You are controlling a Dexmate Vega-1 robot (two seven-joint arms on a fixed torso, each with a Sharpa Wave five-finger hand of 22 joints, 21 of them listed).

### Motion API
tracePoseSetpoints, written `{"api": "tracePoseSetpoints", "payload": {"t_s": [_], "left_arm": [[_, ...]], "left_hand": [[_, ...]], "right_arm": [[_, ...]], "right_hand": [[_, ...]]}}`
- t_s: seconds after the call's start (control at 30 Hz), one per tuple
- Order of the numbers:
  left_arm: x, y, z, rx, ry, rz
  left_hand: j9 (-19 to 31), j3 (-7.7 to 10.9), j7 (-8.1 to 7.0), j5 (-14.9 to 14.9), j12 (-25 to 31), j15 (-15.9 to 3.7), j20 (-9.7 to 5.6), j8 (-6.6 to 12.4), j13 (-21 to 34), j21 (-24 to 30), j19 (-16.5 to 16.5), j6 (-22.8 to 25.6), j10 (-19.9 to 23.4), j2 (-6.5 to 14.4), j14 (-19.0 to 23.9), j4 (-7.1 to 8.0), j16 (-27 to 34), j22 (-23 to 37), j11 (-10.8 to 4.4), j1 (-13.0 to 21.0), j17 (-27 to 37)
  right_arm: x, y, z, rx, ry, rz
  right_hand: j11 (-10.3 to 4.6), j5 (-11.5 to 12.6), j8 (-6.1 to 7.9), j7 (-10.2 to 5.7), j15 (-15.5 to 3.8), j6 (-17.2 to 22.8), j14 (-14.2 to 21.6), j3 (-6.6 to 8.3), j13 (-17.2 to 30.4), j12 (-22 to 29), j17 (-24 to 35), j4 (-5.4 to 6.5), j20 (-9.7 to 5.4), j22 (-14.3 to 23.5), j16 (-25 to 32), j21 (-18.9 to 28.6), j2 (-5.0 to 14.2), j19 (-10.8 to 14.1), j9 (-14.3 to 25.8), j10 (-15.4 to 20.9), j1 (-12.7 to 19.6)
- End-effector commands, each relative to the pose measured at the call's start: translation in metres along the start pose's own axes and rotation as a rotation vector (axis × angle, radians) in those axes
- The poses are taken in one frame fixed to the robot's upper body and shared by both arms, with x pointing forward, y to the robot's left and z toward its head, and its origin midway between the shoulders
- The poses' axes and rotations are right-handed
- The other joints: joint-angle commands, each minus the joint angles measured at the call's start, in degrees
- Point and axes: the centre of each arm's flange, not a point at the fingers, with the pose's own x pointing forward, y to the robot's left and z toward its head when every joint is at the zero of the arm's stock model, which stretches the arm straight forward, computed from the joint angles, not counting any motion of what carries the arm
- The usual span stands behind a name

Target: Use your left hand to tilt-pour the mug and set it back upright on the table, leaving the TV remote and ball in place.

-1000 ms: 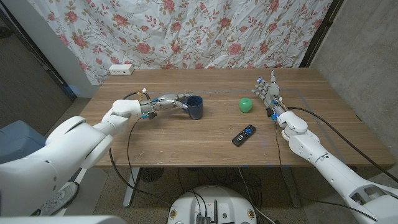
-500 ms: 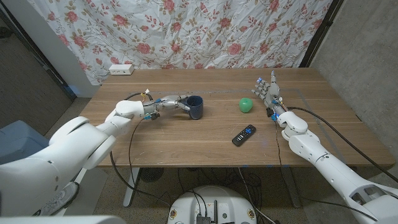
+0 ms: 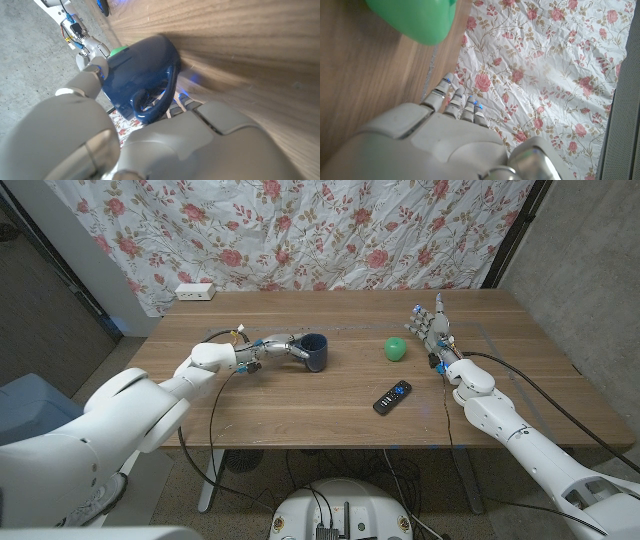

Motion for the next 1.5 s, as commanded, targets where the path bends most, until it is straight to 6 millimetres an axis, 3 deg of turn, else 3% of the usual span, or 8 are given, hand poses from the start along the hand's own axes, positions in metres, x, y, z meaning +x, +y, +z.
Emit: {"api": "tracePoseSetpoints", "payload": {"t_s": [0.03, 0.57, 0.77, 1.07, 1.5], "left_arm": [[0.008, -0.006, -0.003, -0.028, 0.011, -0.017], [0.014, -0.011, 0.001, -0.065, -0.037, 0.002], [0.014, -0.014, 0.002, -0.074, -0.066, 0.017], [0.013, -0.02, -0.001, -0.078, -0.089, 0.041], [0.006, -0.026, -0.005, -0.072, -0.133, 0.111]], "left_hand": [[0.3, 0.57, 0.1, -0.03, 0.18, -1.14, -0.15, 0.35, 0.29, -0.13, 0.39, 0.33, 0.37, 0.11, 0.43, -0.05, 0.03, 0.11, -0.2, 0.74, 0.18], [0.54, 0.69, -0.22, 0.25, 0.47, -0.87, -0.78, 1.62, 0.54, -0.19, 2.37, 2.97, 2.69, 0.29, 2.32, -0.09, -0.21, 0.11, -0.68, 3.53, 0.21], [0.86, 0.54, -0.36, 0.36, 0.93, -1.62, -1.5, 2.78, 0.94, -0.01, 4.5, 4.87, 4.74, 0.18, 5.08, -0.13, 0.2, 0.11, -0.68, 5.57, 0.27], [1.8, -0.49, -0.04, 0.37, 2.29, -2.98, -2.59, 6.05, 2.23, 0.02, 8.16, 9.43, 9.28, -0.3, 10.76, -0.15, 0.99, 0.15, -1.3, 9.97, 0.53], [4.12, -4.38, -0.65, 0.33, 5.31, -5.89, -2.55, 12.2, 5.66, 0.47, 14.27, 15.02, 16.88, 0.18, 19.26, 0.17, 2.86, 0.34, -2.51, 16.85, 1.31]], "right_arm": [[0.0, 0.0, 0.0, 0.0, 0.0, -0.001], [0.0, 0.0, 0.0, 0.0, 0.0, 0.0], [0.0, 0.0, 0.0, 0.0, 0.0, 0.0], [0.0, 0.0, 0.0, 0.0, 0.0, -0.001], [0.0, 0.0, 0.0, 0.0, 0.0, 0.0]], "right_hand": [[-0.17, 0.25, 0.04, -0.07, -0.25, 0.43, 0.5, -0.28, 0.32, 0.15, 0.09, 0.08, -0.01, 0.09, 0.47, 0.51, 2.52, 0.19, 0.1, 0.25, 0.17], [-0.2, 0.28, 0.08, -0.02, -0.27, 0.54, 0.45, -0.39, 0.33, 0.16, 0.1, 0.08, 0.01, 0.09, 0.45, 0.51, 2.54, 0.18, 0.1, 0.29, 0.17], [-0.18, 0.29, 0.06, 0.01, -0.24, 0.51, 0.48, -0.43, 0.34, 0.13, 0.1, 0.08, 0.0, 0.09, 0.47, 0.51, 2.55, 0.17, 0.1, 0.23, 0.17], [-0.12, 0.31, 0.03, -0.06, -0.21, 0.45, 0.44, -0.49, 0.34, 0.09, 0.1, 0.08, 0.01, 0.09, 0.46, 0.51, 2.58, 0.18, 0.09, 0.13, 0.18], [-0.13, 0.33, 0.05, -0.05, -0.23, 0.49, 0.46, -0.56, 0.34, 0.12, 0.1, 0.08, 0.01, 0.09, 0.47, 0.5, 2.59, 0.15, 0.09, 0.2, 0.18]]}}
